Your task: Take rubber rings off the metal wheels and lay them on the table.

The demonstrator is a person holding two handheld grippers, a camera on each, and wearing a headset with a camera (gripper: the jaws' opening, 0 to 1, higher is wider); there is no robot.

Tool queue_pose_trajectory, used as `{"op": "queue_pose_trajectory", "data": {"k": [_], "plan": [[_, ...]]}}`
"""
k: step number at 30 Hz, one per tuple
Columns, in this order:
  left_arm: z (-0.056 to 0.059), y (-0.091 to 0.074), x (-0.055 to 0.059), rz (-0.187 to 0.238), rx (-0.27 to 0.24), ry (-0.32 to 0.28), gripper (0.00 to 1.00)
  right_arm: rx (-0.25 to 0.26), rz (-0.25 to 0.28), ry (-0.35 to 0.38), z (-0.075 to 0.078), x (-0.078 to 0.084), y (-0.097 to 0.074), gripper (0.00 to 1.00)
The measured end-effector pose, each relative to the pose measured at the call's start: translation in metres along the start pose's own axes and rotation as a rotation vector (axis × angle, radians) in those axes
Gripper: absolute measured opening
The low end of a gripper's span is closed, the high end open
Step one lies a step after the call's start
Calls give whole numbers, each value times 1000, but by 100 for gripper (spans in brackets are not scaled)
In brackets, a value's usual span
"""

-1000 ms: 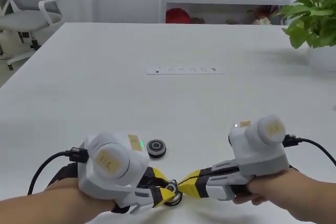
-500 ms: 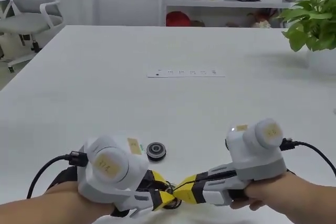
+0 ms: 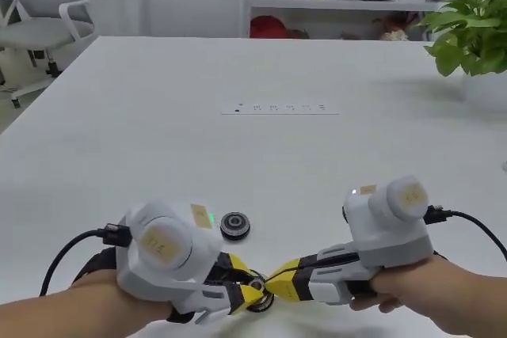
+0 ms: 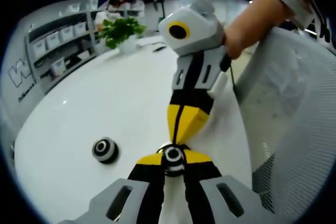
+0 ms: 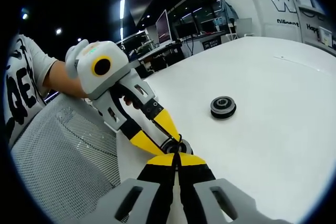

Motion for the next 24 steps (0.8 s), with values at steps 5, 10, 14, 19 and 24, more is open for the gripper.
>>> {"op": "queue_pose_trajectory", "data": {"k": [5,10,14,19,24], "plan": [[-2,-1,-1,7,-6,-12,15,2,8,5,2,-2,-1,0],[-3,-3,-2,13,-7,-21,17,1,23,20,3,-4,-3,0],[-3,-7,-4,25,-2,-29,19,2,28,22,3,-5,-3,0],[0,-12,-9,46,2,-33,23,2,32,22,2,-7,-4,0],[0,-18,-14,69,2,-52,27,3,35,21,2,-8,-5,0]]}}
Point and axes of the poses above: the centre of the closed fingertips' face, and the gripper's own axes: y roughly forward along the fingers, z roughly to its right, x roughly out of its underside, the point moved 1 cm from there along -y, roughly backward along the fingers, and after that the axes turned 13 degrees about y, right-handed, at the moved point
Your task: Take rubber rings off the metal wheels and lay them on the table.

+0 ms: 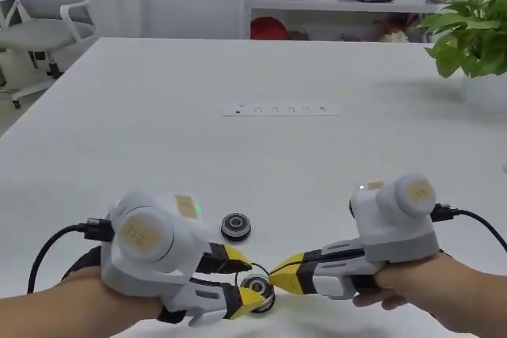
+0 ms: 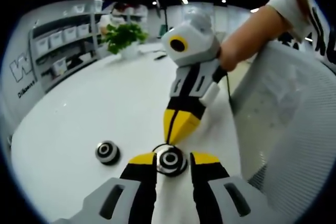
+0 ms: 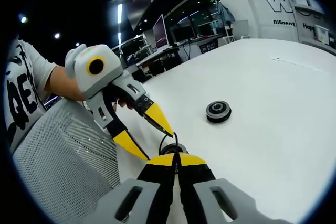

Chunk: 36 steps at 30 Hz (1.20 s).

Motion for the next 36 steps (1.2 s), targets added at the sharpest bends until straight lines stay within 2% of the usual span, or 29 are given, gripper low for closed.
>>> {"op": "queue_pose_trajectory", "data": {"k": [11,13,17,31,36], "plan": [[2,-14,-4,36,-3,-21,35,-12,2,2,-5,-3,-1,0],[3,-16,-5,40,-3,-16,39,-14,0,2,-5,-3,-1,0],[4,-22,-5,45,-4,-12,40,-23,11,5,-8,-6,0,0],[2,-41,3,51,-25,-24,45,-34,21,3,-10,-11,0,0],[-4,-50,4,66,-46,-44,47,-38,26,-1,-12,-15,0,0]]}}
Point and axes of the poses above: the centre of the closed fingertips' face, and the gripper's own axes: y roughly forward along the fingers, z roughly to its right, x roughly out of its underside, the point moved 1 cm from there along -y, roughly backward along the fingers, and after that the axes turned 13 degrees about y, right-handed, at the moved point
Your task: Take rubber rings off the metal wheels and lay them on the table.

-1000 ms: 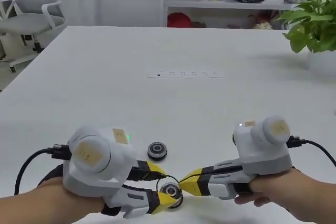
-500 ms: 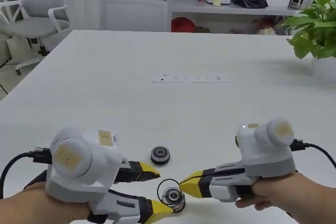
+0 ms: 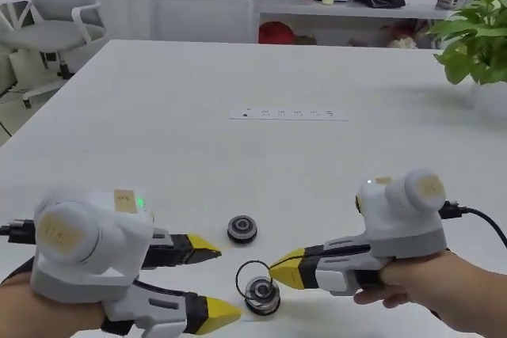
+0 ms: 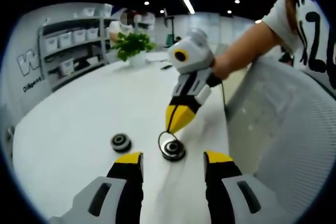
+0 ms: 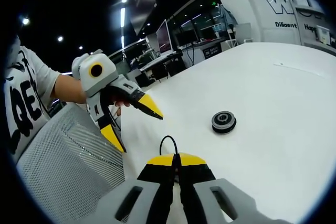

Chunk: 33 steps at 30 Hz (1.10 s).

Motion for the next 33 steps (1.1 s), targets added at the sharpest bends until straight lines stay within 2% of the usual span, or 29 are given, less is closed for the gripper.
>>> {"op": "queue_pose_trajectory", "data": {"k": [7,11,18,33], "plan": [[-5,-8,5,-4,-16,-7,51,-18,-3,-8,-6,-5,7,0],[-4,-14,8,-13,-20,1,52,-25,-8,-15,-8,-6,11,0],[-4,-22,14,-12,-25,-21,54,-46,-21,-25,-16,-8,24,0],[-4,-38,24,-26,-57,-41,58,-73,-65,-52,-28,-1,49,0]]}}
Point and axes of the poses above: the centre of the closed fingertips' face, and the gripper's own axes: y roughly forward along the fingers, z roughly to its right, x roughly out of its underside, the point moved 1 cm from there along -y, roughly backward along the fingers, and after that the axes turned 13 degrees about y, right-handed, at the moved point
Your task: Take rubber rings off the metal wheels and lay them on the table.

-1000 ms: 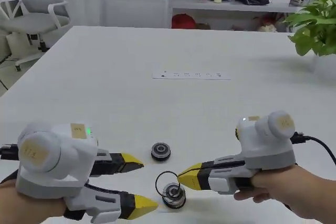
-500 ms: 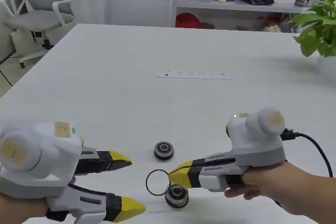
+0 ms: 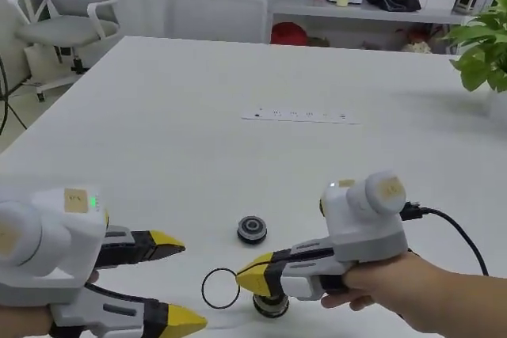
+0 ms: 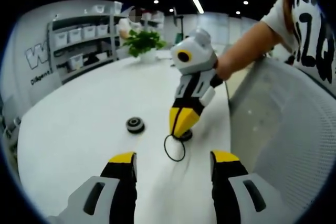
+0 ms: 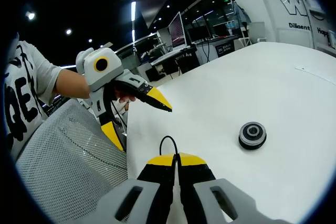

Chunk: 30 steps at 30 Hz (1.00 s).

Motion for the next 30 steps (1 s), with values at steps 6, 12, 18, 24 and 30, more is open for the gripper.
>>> {"op": "queue_pose_trajectory", "data": {"k": [6,12,18,24,30], "plan": [[-2,-6,4,-4,-13,-13,57,-10,-12,-7,-4,1,7,0],[-2,-11,7,-4,-16,-29,58,-12,-13,-11,-5,0,11,0],[-3,-15,9,-8,-30,-33,60,-8,-16,-12,-4,1,15,0],[0,-17,11,-14,-24,-33,61,-4,-23,-12,-3,3,19,0],[1,-18,13,-20,-25,-30,62,4,-35,-20,-3,6,23,0]]}}
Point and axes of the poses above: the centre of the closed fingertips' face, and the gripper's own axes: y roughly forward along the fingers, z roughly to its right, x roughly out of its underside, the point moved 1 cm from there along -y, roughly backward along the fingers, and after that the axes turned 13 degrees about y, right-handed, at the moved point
